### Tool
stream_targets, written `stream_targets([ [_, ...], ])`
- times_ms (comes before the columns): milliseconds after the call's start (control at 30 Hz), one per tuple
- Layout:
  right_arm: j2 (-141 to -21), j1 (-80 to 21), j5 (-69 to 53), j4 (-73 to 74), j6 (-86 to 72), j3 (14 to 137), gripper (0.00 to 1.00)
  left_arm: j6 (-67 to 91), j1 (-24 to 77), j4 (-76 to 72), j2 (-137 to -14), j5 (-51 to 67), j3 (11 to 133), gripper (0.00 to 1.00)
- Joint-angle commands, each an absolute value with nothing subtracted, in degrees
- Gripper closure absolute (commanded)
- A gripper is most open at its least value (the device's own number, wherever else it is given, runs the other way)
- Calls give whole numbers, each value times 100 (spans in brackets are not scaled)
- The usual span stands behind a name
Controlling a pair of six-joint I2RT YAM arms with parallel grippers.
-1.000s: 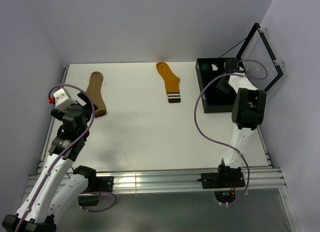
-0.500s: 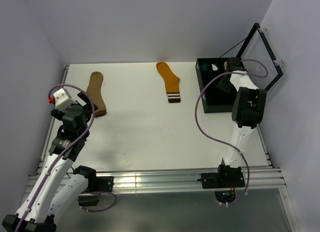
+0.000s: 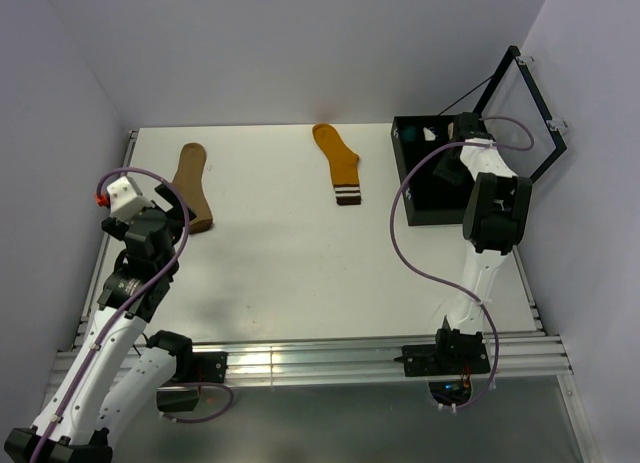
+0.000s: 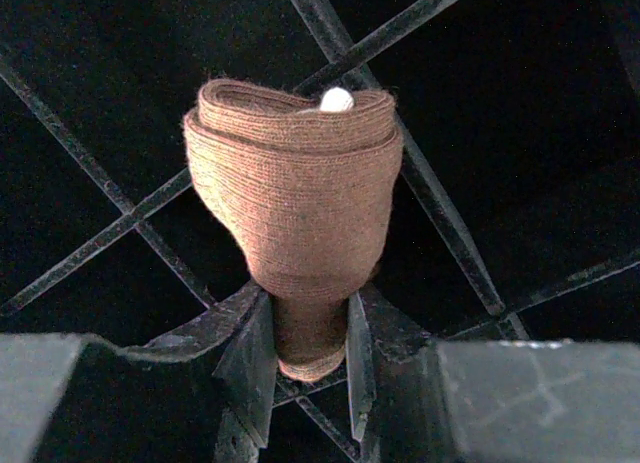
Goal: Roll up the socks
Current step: Place the sock in the storage box.
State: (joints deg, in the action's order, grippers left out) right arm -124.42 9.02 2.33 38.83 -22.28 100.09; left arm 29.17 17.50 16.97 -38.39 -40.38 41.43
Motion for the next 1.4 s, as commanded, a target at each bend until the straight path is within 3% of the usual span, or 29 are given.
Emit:
stream_targets([
  [0,-12919,721,-192,4790,-2083,9958,99,2830,1740,1503,-3788,-4025,4104,1],
  [367,-12912,686,-167,4668,-1969,9608,88,2813,1740,1494,-3762,-3990,4087,1],
  [533,-12307,677,-351,4132,-2004,9255,62,2813,1740,1503,-3771,-3982,4087,1],
  [733,-11796,659,-316,3744,-2127,9106,48,2821,1740,1512,-3762,-4017,4087,1],
  [933,-11594,668,-203,3613,-2197,9027,43,2821,1740,1521,-3735,-4025,4087,1],
  [1367,-11145,668,272,3305,-2311,8956,41,2812,1740,1512,-3753,-3999,4087,1],
])
